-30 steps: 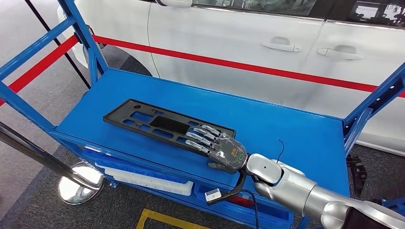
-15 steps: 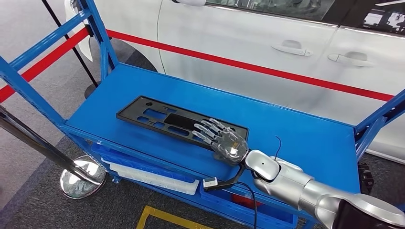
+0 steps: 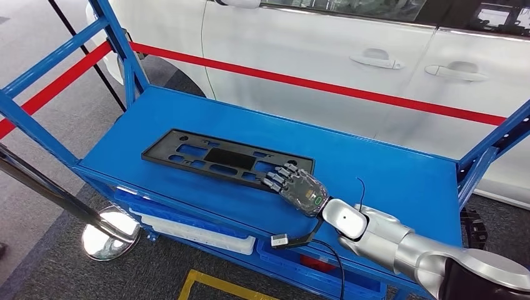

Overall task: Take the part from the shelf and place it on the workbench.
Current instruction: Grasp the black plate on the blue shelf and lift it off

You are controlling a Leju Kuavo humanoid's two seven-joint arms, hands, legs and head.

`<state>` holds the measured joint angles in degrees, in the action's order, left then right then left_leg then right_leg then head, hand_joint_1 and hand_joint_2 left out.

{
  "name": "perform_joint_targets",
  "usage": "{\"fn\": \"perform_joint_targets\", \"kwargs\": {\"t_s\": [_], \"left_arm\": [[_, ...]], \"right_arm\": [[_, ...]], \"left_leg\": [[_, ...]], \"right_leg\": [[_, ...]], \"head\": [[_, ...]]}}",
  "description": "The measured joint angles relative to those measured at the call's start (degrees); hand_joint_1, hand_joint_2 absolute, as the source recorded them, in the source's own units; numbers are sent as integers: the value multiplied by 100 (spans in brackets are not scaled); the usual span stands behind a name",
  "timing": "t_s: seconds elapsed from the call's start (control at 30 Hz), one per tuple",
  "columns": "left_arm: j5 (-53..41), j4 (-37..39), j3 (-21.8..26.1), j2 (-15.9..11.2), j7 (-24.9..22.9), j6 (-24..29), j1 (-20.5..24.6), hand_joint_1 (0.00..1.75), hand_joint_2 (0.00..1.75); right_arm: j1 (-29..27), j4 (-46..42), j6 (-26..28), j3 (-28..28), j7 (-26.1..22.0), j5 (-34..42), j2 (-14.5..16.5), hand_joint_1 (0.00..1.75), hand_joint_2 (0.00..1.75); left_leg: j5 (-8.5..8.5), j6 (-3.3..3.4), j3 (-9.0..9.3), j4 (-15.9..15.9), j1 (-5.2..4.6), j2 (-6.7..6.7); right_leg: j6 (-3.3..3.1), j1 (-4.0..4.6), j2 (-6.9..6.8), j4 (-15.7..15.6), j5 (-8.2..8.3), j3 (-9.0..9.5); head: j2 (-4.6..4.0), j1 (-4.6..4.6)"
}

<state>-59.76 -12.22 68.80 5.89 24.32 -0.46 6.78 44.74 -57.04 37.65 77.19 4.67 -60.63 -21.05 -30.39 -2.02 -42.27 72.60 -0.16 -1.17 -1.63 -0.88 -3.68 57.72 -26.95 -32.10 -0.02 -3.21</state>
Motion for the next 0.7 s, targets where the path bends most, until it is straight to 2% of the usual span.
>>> {"fn": "perform_joint_targets", "kwargs": {"t_s": [0.07, 0.1, 0.13, 0.23, 0.3, 0.33, 0.4, 0.43, 0.47, 0.5, 0.57, 0.6, 0.63, 0.7], "left_arm": [[15, 0, 1, -4, 10, 13, 2, 0, 0], [20, 0, 0, -5, 16, 15, 0, 0, 0], [25, 0, 0, -4, 22, 15, -6, 0, 0], [30, 0, 1, -1, 35, 15, -29, 0, 0], [32, 0, 1, 2, 56, 14, -14, 0, 0], [36, 0, 1, 3, 72, 13, 0, 0, 0], [44, 0, 1, 2, 112, 4, 19, 0, 0], [47, 0, 1, 2, 143, -3, 19, 0, 0], [49, 0, 2, 2, 182, -11, 17, 0, 0], [53, 0, 2, 2, 231, -21, 15, 0, 0], [60, 0, 3, 4, 356, -48, 16, 0, 0], [61, 0, 3, 5, 428, -60, 15, 0, 0], [58, 0, 2, 5, 496, -69, 11, 0, 0], [52, 0, 2, 5, 601, -77, -7, 0, 0]], "right_arm": [[23, -1, -12, 19, 28, -21, 0, 171, 175], [39, -3, -14, 20, 36, -19, 0, 170, 175], [61, -5, -15, 21, 39, -16, 0, 168, 175], [124, -10, -13, 17, 40, -3, 0, 168, 175], [145, -10, -8, 8, 39, 9, 3, 170, 175], [150, -10, -5, 4, 39, 13, 5, 171, 175], [151, -10, 0, 5, 39, 17, 10, 171, 175], [148, -10, 8, 6, 39, 19, 11, 171, 175], [147, -10, 20, 6, 39, 21, 13, 172, 175], [149, -10, 37, 4, 37, 23, 13, 173, 175], [157, -10, 81, -5, 21, 43, 22, 173, 175], [166, -11, 104, -14, 6, 63, 37, 172, 175], [174, -12, 127, -26, -16, 86, 55, 171, 175], [179, -12, 172, -57, -71, 126, 87, 171, 175]], "left_leg": [[420, 35, 408, -857, 0, -60], [570, 76, 575, -1220, -6, -95], [648, 122, 670, -1438, -17, -124], [688, 263, 713, -1526, -33, -114], [722, 336, 754, -1569, 10, -115], [737, 361, 768, -1586, 30, -118], [742, 380, 766, -1588, 27, -128], [741, 381, 766, -1586, 24, -133], [739, 381, 768, -1583, 23, -136], [737, 378, 771, -1575, 23, -140], [723, 356, 776, -1551, 21, -149], [714, 333, 761, -1532, 8, -148], [713, 303, 741, -1520, -6, -146], [725, 238, 701, -1510, -27, -122]], "right_leg": [[24, 6, 12, 11, -16, 21], [46, 16, 30, 21, -27, 31], [72, 28, 43, 28, -36, 38], [157, 40, 67, 13, -51, 53], [193, 20, 130, 202, -202, -20], [206, 0, 180, 471, -361, -133], [236, -41, 261, 1266, -715, -474], [251, -57, 277, 1577, -800, -613], [263, -69, 281, 1701, -781, -669], [266, -80, 277, 1581, -647, -614], [245, -89, 194, 824, -238, -256], [228, -69, 115, 445, -105, -78], [208, -45, 42, 192, -50, 35], [172, 10, -15, 61, -76, 70]], "head": [[0, 0], [0, 1], [0, 1], [0, -1], [0, 1], [0, 1], [0, 2], [0, 2], [0, 2], [0, 2], [0, 2], [0, 2], [0, 2], [-1, 2]]}}
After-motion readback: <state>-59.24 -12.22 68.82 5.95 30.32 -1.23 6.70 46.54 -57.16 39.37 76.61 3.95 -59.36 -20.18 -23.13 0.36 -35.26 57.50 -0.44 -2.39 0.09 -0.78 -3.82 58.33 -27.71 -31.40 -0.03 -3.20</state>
